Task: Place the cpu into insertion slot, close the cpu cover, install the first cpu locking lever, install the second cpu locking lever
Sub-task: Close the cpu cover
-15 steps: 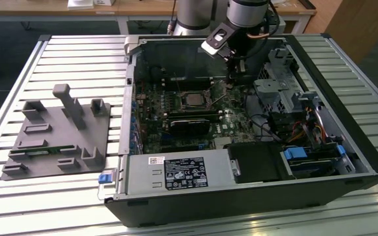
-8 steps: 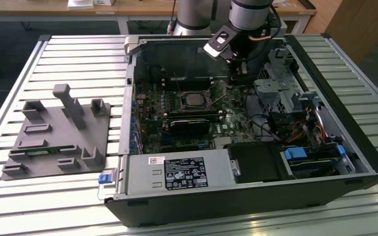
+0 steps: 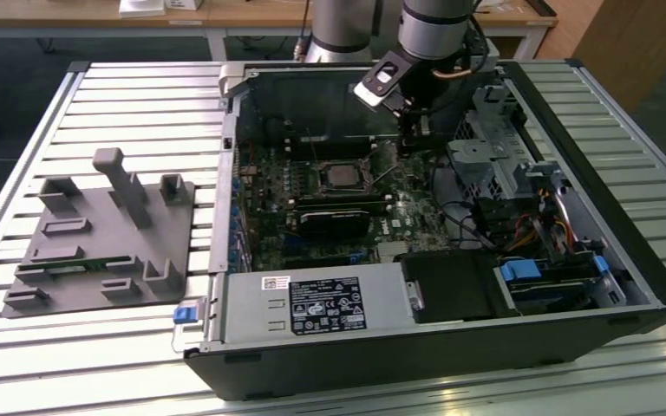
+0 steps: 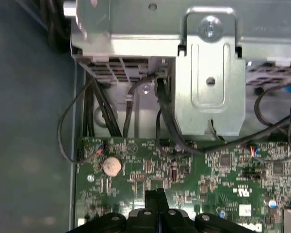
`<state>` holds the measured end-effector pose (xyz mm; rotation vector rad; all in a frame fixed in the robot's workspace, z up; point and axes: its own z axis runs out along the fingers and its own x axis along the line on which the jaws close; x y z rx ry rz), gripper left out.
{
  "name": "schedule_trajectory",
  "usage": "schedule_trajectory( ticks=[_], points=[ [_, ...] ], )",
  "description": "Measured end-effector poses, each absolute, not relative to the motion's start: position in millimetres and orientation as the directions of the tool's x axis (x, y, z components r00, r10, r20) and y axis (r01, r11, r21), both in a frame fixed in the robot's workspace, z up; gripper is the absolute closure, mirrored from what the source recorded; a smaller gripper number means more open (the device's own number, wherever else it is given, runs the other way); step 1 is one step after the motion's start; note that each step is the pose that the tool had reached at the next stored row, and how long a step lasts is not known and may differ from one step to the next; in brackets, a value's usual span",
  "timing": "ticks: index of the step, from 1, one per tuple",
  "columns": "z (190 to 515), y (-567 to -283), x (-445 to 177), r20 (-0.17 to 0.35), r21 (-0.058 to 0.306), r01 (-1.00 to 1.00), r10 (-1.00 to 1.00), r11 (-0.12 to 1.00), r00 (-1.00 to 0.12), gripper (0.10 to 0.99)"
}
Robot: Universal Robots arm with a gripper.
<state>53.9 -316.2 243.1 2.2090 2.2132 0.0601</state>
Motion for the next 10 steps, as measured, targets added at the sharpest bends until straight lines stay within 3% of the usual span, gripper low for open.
schedule_trajectory(
  ticks=[10],
  points=[
    [241, -316, 20, 0.017, 0.037, 0.999, 1.000, 0.002, -0.002, 0.980]
  ],
)
